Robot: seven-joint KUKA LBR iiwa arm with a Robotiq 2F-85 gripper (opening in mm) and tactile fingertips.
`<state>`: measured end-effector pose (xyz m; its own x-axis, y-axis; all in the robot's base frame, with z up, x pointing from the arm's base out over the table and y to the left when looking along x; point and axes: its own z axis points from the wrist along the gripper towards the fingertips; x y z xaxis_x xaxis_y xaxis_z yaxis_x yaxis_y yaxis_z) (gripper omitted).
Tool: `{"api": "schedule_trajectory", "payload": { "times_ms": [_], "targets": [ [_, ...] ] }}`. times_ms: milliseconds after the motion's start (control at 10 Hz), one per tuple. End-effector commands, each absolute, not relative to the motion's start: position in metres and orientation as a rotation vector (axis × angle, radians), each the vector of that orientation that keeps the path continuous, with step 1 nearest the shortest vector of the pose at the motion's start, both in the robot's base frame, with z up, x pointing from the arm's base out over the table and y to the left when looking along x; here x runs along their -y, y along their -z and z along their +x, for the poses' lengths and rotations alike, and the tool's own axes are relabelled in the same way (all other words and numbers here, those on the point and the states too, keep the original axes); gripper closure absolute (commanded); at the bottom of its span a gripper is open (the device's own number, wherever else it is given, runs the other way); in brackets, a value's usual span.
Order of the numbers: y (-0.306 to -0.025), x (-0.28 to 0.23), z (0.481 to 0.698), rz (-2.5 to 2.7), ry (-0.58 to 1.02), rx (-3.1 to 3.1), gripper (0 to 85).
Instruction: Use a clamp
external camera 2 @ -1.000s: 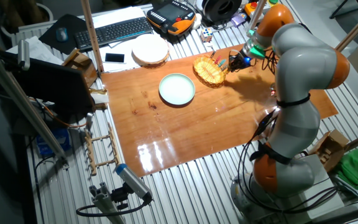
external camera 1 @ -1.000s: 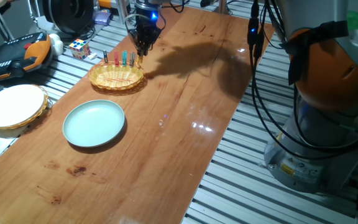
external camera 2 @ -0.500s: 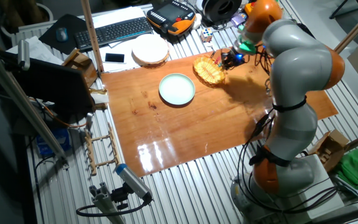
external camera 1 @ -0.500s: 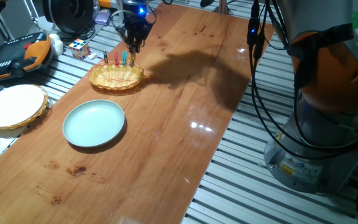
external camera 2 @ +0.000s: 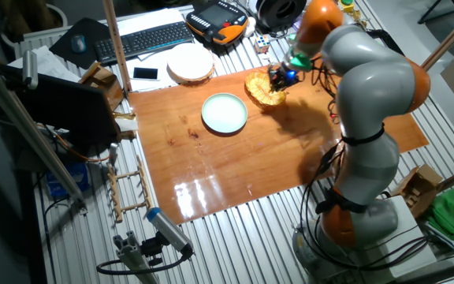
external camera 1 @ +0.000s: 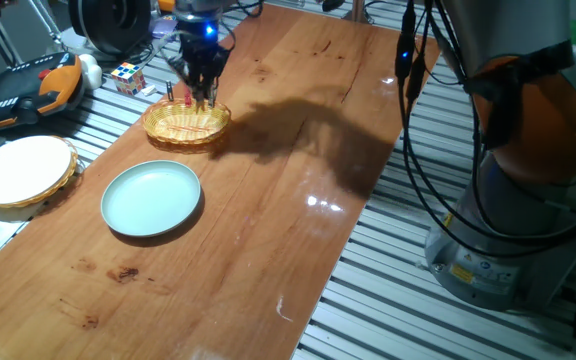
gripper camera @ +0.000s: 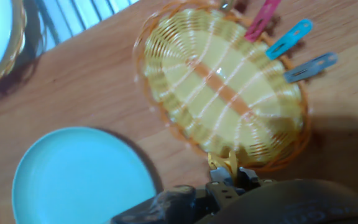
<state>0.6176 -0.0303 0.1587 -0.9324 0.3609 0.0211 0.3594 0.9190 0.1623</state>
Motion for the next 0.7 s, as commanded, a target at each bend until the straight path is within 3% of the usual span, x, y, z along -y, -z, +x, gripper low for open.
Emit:
{"api": "schedule_trajectory", "payload": {
  "times_ms": [0,600],
  "targets": [
    [-0.158,0.021,0.616,0.556,-0.229,-3.075,84.3],
    [-0.155,0.009,0.611,0.39,-0.188,-3.088,84.3]
  ]
}}
